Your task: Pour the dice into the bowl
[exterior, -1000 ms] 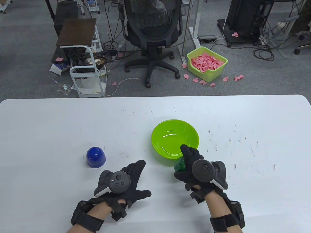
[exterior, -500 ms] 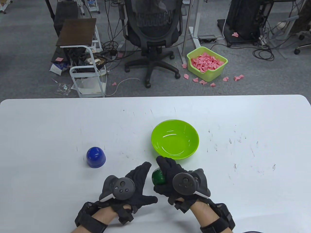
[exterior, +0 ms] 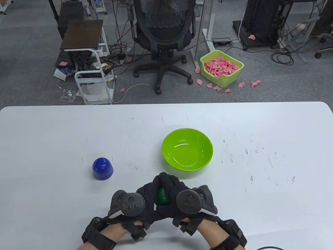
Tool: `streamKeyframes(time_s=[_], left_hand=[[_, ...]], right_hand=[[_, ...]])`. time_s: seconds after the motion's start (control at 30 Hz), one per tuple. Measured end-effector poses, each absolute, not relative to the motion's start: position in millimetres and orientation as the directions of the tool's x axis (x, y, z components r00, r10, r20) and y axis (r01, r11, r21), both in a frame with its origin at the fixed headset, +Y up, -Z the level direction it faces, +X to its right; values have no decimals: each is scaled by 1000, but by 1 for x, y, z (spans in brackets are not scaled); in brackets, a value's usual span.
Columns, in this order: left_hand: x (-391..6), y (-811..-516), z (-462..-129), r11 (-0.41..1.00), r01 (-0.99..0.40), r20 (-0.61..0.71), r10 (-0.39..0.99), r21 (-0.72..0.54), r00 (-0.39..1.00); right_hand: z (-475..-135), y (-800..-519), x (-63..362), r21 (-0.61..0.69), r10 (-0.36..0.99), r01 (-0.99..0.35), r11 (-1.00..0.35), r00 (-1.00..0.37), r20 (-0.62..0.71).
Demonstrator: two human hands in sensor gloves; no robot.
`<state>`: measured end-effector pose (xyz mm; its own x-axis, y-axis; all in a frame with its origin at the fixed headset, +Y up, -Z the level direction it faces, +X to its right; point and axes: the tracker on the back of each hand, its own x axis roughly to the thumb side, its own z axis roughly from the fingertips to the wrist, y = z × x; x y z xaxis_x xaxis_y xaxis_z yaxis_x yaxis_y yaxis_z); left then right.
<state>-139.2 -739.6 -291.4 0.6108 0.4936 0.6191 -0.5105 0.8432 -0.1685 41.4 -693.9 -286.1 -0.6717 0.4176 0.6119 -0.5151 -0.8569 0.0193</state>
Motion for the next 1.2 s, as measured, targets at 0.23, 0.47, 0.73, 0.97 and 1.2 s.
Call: streamKeyframes(time_s=[0.23,0.47,0.73,0.97,1.2], left_hand=[[-143,-737,-295,839,-522,640,487,-154,594],[-151,-738,-301,843,-519,621,483,-141,617],[-166,-739,-311,812,-566,566,537,-144,626],[-174,-738,-315,801,-584,546,549,-128,633],[-177,-736,-315,799,-589,540,551,-121,636]], right_hand=[[-288,-692,46,42,454,-546,-837,-648,611],[-289,-686,58,-29,463,-607,-794,-635,619],[-299,-678,87,-137,466,-628,-766,-689,555],[-316,-679,127,-253,444,-568,-784,-796,411],[-331,-688,164,-277,484,-542,-793,-837,255]])
